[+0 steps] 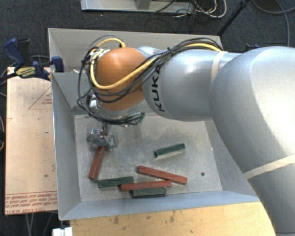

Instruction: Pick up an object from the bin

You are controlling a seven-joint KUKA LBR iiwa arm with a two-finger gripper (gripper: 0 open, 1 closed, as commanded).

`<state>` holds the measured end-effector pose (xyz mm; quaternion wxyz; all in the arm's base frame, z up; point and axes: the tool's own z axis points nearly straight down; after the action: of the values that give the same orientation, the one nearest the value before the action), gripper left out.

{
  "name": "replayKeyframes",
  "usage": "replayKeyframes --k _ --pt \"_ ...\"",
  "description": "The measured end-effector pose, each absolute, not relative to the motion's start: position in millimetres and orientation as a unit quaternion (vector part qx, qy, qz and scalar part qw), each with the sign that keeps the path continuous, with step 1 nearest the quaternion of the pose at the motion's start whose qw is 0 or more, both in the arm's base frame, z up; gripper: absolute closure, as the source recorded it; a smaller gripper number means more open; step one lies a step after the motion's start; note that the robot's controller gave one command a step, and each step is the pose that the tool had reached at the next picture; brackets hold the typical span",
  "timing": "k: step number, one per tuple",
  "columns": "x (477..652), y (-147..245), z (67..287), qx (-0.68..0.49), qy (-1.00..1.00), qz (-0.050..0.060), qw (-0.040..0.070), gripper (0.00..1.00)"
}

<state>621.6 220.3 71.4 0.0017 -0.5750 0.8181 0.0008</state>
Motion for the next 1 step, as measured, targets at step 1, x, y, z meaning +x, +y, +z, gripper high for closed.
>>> replayKeyframes --k 1 --pt "620.4 220.2 74.5 -0.575 0.818 0.001 0.000 1.00"
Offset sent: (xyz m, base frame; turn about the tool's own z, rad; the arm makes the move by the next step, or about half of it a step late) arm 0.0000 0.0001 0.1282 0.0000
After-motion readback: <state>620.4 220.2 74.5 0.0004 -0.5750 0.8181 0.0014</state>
